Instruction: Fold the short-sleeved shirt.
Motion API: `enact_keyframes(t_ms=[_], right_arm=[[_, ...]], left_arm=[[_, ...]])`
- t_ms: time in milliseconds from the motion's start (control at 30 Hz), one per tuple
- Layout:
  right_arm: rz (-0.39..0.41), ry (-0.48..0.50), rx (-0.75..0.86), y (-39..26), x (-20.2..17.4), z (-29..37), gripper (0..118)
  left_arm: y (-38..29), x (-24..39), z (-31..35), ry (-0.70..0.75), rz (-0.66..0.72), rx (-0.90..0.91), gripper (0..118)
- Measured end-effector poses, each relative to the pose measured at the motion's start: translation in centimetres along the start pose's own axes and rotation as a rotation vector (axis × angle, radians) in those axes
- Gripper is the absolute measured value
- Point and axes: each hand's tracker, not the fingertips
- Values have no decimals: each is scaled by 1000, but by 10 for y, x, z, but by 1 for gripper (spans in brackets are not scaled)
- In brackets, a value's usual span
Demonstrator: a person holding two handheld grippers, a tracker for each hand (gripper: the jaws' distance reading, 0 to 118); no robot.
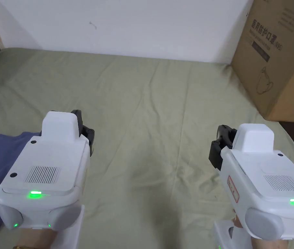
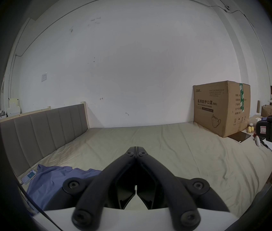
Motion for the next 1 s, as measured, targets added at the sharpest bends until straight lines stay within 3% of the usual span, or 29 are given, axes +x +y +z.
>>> enact_keyframes(t_ms=[167, 700, 1000], right_arm=[[10, 43, 11, 6, -16, -6, 0], [69, 412, 25, 16, -142, -32, 0], [118, 544, 40, 22, -190, -29, 0]], left_arm=[[1, -19, 7, 52, 17, 3, 0], [-12, -143, 79, 432, 36, -31, 0], [-23, -176, 111, 554, 58, -50, 0]])
